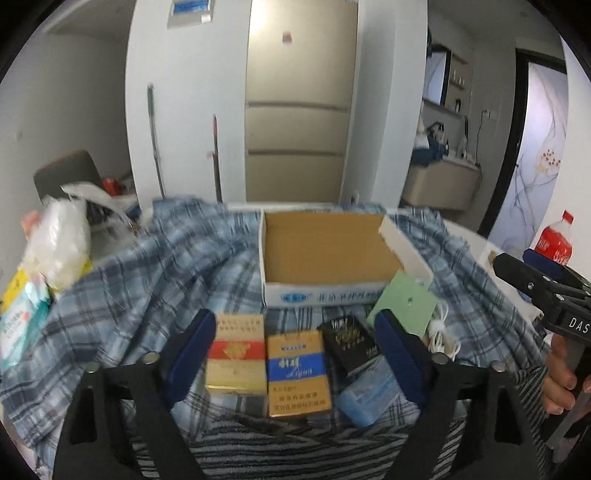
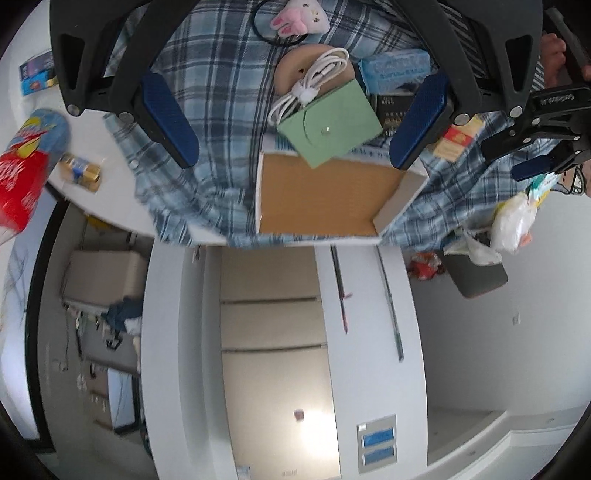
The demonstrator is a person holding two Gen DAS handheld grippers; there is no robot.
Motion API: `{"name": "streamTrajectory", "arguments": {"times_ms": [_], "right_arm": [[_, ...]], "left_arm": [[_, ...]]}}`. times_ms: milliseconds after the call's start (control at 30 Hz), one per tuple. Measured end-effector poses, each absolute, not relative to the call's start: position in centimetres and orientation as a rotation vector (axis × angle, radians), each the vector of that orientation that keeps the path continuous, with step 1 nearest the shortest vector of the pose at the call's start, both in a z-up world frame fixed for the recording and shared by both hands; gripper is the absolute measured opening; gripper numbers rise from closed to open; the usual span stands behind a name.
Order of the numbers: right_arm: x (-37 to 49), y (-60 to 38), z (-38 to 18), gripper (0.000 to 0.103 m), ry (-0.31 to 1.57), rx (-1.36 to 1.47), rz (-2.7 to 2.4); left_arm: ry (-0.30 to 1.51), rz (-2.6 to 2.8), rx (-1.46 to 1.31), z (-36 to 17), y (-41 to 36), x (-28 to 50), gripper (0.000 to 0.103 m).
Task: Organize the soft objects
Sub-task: 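Grasp the gold-and-blue Ligun pack with the left gripper and lift it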
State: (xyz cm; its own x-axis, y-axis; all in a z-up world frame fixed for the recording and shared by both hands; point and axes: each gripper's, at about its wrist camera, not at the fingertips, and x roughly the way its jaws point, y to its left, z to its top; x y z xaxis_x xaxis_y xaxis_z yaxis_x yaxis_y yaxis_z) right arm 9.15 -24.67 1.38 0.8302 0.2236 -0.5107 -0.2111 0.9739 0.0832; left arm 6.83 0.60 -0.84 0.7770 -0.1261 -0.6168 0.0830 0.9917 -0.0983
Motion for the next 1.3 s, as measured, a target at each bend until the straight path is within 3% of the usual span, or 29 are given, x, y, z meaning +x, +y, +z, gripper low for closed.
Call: {"name": "streamTrajectory", "arguments": {"times_ms": [133,300,1000,1133,1300], "right_arm": [[10.1,-24.6,-0.4,0.099,0.604,0.017,0.246],[10.5,-24.4,-1.5,0.098,0.654,0.021,0.278],[10.4,-22.9,-3.3,0.097,0.691,-0.071,0.302],[10.4,-23.0,-3.3,0.097,0.694,-0.069,0.296],[10.5,-23.0,-3.4,0.097,0.693,-0.07,0.295]], "left_arm": [[0.773,-0.185,-0.121,-3.4,0.9,8.5,0.065],[0.876,-0.225,-0.199,-5.9,1.5,9.9,0.059],[0.954,-0.188,-0.154,-7.9,1.2,10.4,0.058],[0.989,-0.175,-0.176,-8.5,1.7,10.9,0.066],[0.995,-0.159,-0.108,-8.6,0.6,10.9,0.067]]}}
